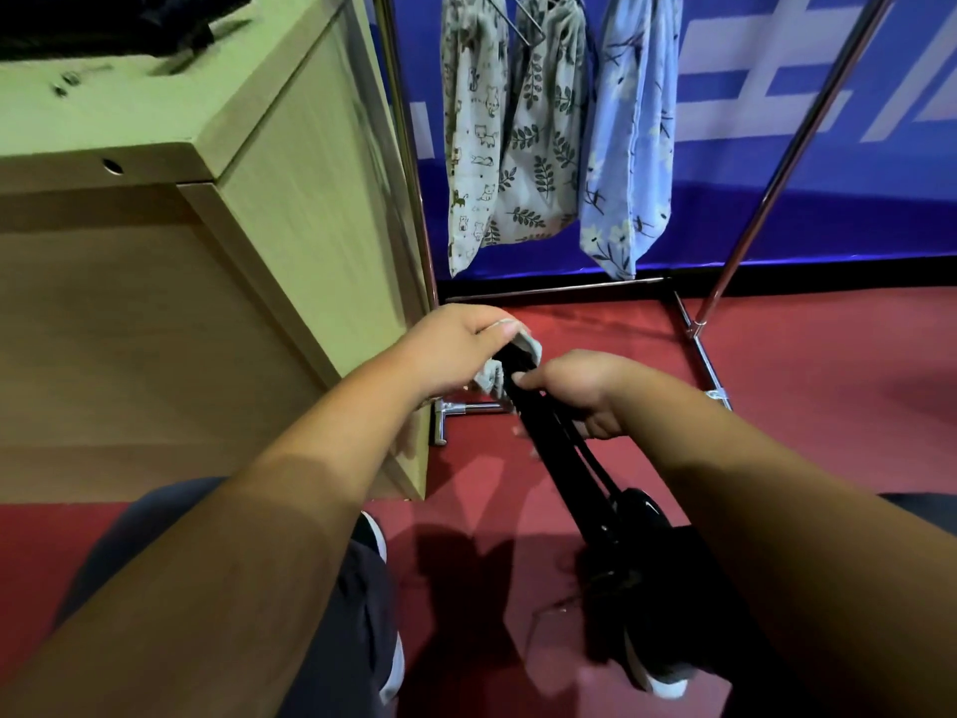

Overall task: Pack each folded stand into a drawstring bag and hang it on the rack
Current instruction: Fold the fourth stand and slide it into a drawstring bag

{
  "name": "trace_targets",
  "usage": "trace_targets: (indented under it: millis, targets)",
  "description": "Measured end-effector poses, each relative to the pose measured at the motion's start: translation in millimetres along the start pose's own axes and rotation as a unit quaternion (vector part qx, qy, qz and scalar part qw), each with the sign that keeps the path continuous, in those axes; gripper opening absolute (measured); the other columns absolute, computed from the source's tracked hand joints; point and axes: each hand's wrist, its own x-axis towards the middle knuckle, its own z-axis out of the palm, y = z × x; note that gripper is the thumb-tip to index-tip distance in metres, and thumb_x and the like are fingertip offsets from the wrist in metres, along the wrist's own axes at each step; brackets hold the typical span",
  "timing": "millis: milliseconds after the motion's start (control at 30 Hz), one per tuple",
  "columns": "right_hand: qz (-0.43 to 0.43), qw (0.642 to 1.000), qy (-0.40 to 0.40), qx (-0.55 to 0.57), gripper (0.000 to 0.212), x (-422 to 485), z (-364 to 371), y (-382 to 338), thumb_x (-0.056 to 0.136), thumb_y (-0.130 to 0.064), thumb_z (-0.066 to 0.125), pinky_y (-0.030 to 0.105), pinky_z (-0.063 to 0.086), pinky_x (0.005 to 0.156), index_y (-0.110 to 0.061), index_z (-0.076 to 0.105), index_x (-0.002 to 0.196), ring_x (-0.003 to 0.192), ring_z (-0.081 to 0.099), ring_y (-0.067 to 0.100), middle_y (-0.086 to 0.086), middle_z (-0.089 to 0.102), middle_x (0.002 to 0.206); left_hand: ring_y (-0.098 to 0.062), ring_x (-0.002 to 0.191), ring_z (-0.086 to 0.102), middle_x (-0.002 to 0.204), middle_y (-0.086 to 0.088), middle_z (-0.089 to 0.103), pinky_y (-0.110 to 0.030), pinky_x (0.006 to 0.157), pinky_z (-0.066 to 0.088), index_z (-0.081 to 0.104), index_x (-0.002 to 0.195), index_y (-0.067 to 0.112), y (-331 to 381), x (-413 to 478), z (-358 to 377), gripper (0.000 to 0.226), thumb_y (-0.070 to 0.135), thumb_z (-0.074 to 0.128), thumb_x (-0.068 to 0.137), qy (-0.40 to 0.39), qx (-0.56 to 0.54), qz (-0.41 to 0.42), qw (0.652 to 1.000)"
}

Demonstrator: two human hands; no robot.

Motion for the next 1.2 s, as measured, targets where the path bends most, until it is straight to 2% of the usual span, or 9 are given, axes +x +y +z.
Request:
trace_targets:
  millis: [167,333,433,500,567,733,967,1133,1200]
  targets:
    - [-0.031,0.999,0.018,0.037,0.03,5,6,0,0.109,-0.023,0.055,0.046,0.063,0.082,0.001,0.071,0.119,0.077,0.073,0.029,0.02,0.074,0.097,-0.004,0.121,0.067,0.124,0.012,0.076,-0.022,0.11,0.048,0.076,0.128,0.023,12,-8,10,0.027,0.027,0.057,0.11,-0.098,-0.063,0.006,0.993]
    - [-0.073,0.983,-0.012,0.166,0.027,-5,5,-11,0.11,-0.016,0.047,0.043,0.057,0.098,-0.006,0.073,0.108,0.09,0.071,0.027,0.017,0.076,0.105,-0.018,0.101,0.069,0.113,-0.007,0.078,-0.056,0.101,0.055,0.075,0.115,0.038,-6,-1,4,0.027,0.034,0.057,0.095,-0.088,0.012,-0.068,0.994]
    - [-0.099,0.98,-0.057,0.16,0.032,-19,5,-11,0.1,-0.015,0.056,0.032,0.049,0.069,-0.007,0.074,0.075,0.064,0.061,0.028,0.021,0.063,0.076,-0.014,0.087,0.066,0.104,-0.009,0.08,-0.055,0.093,0.059,0.078,0.105,0.03,-7,0,2,0.021,0.025,0.059,0.095,-0.113,0.0,-0.067,0.991]
    - [-0.109,0.981,-0.113,0.114,0.018,-22,5,-11,0.086,-0.013,0.063,0.032,0.037,0.06,-0.012,0.072,0.07,0.062,0.041,0.026,0.016,0.049,0.077,0.001,0.079,0.065,0.085,0.015,0.078,-0.027,0.077,0.058,0.076,0.099,0.03,-2,-3,-1,0.026,0.008,0.062,0.098,-0.117,-0.013,-0.056,0.991]
    - [-0.074,0.986,-0.073,0.126,0.029,-16,2,-10,0.094,-0.012,0.058,0.031,0.047,0.056,-0.014,0.071,0.068,0.06,0.048,0.025,0.013,0.056,0.07,0.004,0.079,0.066,0.082,0.025,0.073,-0.015,0.071,0.051,0.074,0.106,0.032,-1,-4,-2,0.034,0.002,0.074,0.089,-0.131,-0.013,-0.052,0.99]
    - [-0.037,0.993,-0.032,0.106,0.029,-9,-2,-11,0.107,-0.021,0.048,0.02,0.056,0.048,-0.01,0.068,0.088,0.047,0.064,0.01,0.005,0.069,0.067,-0.017,0.098,0.073,0.099,0.005,0.076,-0.037,0.09,0.058,0.073,0.103,0.026,-4,-6,3,0.031,0.021,0.091,0.078,-0.058,0.03,-0.031,0.997]
    - [-0.036,0.986,0.12,-0.114,0.035,-5,-1,-12,0.098,-0.037,0.071,0.019,0.044,0.043,-0.015,0.059,0.073,0.034,0.048,0.015,0.0,0.053,0.048,-0.019,0.082,0.072,0.086,-0.002,0.074,-0.038,0.073,0.056,0.069,0.094,0.017,11,-11,-4,0.018,0.023,0.077,0.079,0.043,0.067,-0.018,0.997]
    - [0.033,0.89,0.094,-0.445,0.045,-17,1,-17,0.107,-0.038,0.057,0.031,0.049,0.069,0.003,0.06,0.125,0.084,0.061,0.032,0.014,0.067,0.096,-0.013,0.078,0.068,0.083,0.004,0.072,-0.029,0.068,0.052,0.067,0.087,0.024,16,-13,0,0.014,0.027,0.077,0.078,0.083,0.069,-0.03,0.994]
    - [0.036,0.852,0.08,-0.517,0.026,-20,-4,-21,0.111,-0.026,0.054,0.03,0.04,0.057,-0.005,0.064,0.123,0.08,0.057,0.031,0.008,0.059,0.082,-0.011,0.077,0.067,0.081,0.005,0.071,-0.027,0.065,0.05,0.066,0.086,0.025,16,-11,-1,0.014,0.026,0.077,0.077,0.087,0.068,-0.04,0.993]
